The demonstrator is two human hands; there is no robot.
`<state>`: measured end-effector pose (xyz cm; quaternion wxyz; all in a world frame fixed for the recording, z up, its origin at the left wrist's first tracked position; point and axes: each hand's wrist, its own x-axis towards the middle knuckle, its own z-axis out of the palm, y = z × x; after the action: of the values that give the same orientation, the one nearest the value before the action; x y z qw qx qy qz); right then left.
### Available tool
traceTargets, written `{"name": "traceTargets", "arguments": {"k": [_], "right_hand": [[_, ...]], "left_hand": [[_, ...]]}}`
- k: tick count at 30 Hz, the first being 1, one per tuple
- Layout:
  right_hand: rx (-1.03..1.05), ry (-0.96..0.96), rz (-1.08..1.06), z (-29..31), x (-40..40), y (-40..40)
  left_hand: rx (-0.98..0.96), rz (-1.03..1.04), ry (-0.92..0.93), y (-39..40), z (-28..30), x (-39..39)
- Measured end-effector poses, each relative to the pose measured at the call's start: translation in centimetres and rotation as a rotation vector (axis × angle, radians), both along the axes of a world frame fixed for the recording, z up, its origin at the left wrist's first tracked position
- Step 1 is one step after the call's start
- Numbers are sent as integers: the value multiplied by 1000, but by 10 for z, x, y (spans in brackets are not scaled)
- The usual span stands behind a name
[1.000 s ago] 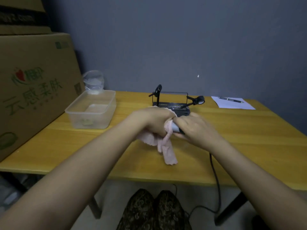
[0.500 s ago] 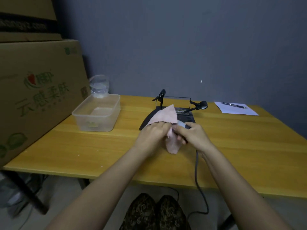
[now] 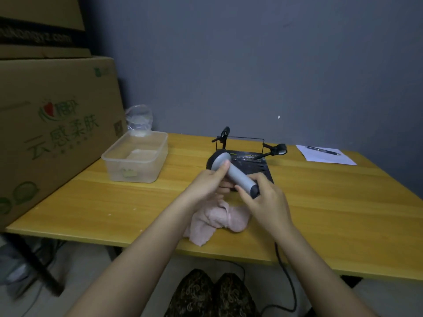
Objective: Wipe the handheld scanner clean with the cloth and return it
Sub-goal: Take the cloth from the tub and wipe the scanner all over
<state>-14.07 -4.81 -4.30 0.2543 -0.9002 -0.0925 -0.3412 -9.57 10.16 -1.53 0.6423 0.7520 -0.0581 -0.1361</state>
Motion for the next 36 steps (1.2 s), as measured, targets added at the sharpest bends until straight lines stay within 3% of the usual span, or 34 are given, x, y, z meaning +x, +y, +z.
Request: {"name": "traceTargets", "arguments": {"k": [3,4,6,7,8,12,16,19,21,23,28,32,36], "right_hand": [[-163,-8,42,-6,-5,13],[-81,128,137,-4,-7,14],[376,407,343,3,-8,10],[585,446,336,4,-4,1],[641,491,300,2,4,-5],[79,719,216,-12,20,5],[-56,805,242,-27,34,37],[518,841,180,-13,31,33],[898,706,116,3,25,22],[1043,570,217,12,15,22],[613,491,599,-4,-11,71],[488,363,427,-17,-10,66],[339,296,421,-35,-24,49]], "left_hand": [[-403,61,236,1,-3,-1],[-481,70,261,6,-5,-2],[-542,67,263,20,-8,-4],[-549,43,261,25,-7,-5],[-547,25,257,35,-9,-7],[-480,-40,217,57,-9,-8],[-499,-37,204,62,-10,-13],[-505,-25,174,67,-13,-16],[-509,-16,151,70,-14,-15],[-518,-8,140,67,-14,-14],[-441,42,123,36,-16,-17],[-472,86,147,31,-21,-14],[-475,130,149,35,-24,-5]]}}
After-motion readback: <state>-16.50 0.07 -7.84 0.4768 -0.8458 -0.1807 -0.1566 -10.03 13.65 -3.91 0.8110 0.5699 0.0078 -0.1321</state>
